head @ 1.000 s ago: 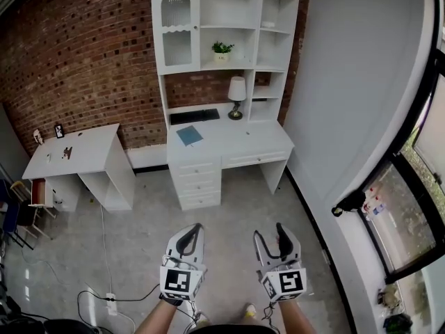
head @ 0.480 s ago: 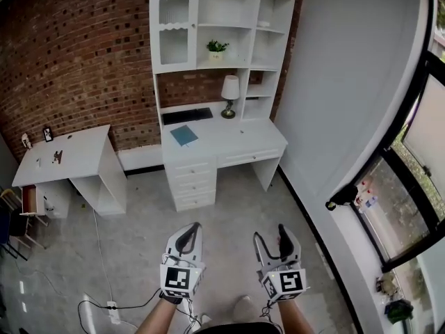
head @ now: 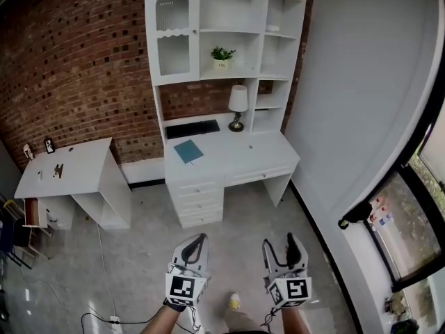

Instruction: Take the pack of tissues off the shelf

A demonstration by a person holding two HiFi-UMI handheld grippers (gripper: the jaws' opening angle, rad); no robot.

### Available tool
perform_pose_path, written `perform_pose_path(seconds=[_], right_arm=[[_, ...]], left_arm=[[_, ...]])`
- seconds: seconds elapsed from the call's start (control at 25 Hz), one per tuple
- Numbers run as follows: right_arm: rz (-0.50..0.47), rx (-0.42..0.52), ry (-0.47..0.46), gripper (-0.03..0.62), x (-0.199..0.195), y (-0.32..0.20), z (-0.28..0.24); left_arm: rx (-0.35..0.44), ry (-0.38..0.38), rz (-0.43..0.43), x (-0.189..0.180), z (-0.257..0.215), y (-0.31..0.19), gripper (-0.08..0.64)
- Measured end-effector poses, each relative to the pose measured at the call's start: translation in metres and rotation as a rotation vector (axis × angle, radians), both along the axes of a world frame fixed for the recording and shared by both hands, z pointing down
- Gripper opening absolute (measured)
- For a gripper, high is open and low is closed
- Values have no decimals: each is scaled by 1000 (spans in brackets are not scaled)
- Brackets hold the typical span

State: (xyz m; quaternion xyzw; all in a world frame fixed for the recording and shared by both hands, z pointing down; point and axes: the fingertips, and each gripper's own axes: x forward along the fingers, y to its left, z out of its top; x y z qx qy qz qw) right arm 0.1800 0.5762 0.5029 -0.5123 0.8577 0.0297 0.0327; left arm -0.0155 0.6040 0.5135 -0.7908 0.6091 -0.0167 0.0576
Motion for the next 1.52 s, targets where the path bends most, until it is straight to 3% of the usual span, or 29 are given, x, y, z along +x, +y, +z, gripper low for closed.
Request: perform_pose_path(seconds=[0.4, 0.72, 1.12, 1.52], right_arm=[[-84, 11, 28, 258, -4, -184, -18], [-86, 10, 11, 259, -19, -275, -23], [-20, -16, 22, 258, -74, -397, -15], [63, 7, 28, 258, -140, -520, -54]], left_arm=[[-11, -3, -74, 9, -28, -187, 17], [-17, -6, -81, -5, -26, -274, 17], [-15, 34, -45, -72, -14, -409, 17], [-14, 47, 64, -138, -35, -549, 17]])
